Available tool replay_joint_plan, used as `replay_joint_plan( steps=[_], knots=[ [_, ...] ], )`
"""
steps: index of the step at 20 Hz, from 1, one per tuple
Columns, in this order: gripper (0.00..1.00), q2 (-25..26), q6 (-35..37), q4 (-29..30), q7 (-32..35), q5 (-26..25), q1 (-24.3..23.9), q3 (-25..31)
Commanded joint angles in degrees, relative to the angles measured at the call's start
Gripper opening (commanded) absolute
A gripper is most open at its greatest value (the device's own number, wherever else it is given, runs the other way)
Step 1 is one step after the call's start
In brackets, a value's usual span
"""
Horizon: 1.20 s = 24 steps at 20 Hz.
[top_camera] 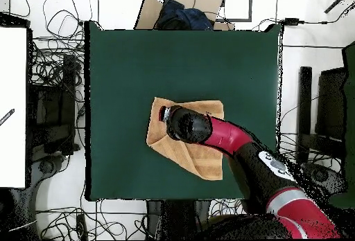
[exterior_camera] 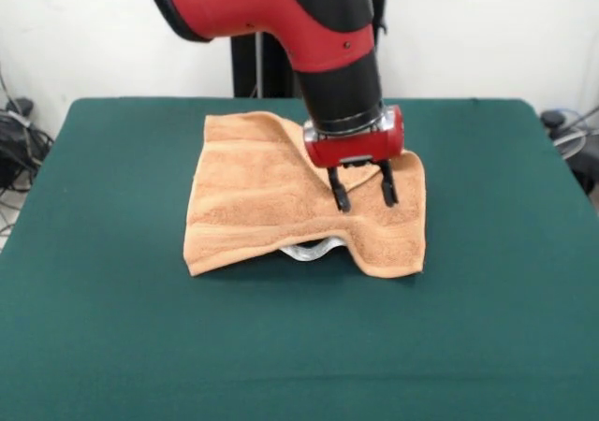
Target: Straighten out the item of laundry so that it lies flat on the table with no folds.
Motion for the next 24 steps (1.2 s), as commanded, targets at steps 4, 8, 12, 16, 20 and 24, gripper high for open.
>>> replay_joint_plan(
  steps=[4,8,12,16,20,24],
  knots=[
    [1.00,-6.7,4.8,-2.4,8.9,2.4,5.4,-0.2],
    [1.00,-5.5,4.7,-3.3,9.2,3.1,6.1,-0.7],
    [1.00,-6.5,3.7,-0.3,10.7,2.1,8.3,-5.6],
    [1.00,-7.3,3.6,2.0,9.6,1.5,7.6,-5.4],
    [1.00,-5.4,3.2,0.7,8.5,1.4,7.3,-4.9],
    [1.00,-4.8,0.0,1.3,7.7,-0.7,7.1,-5.3]
  ],
)
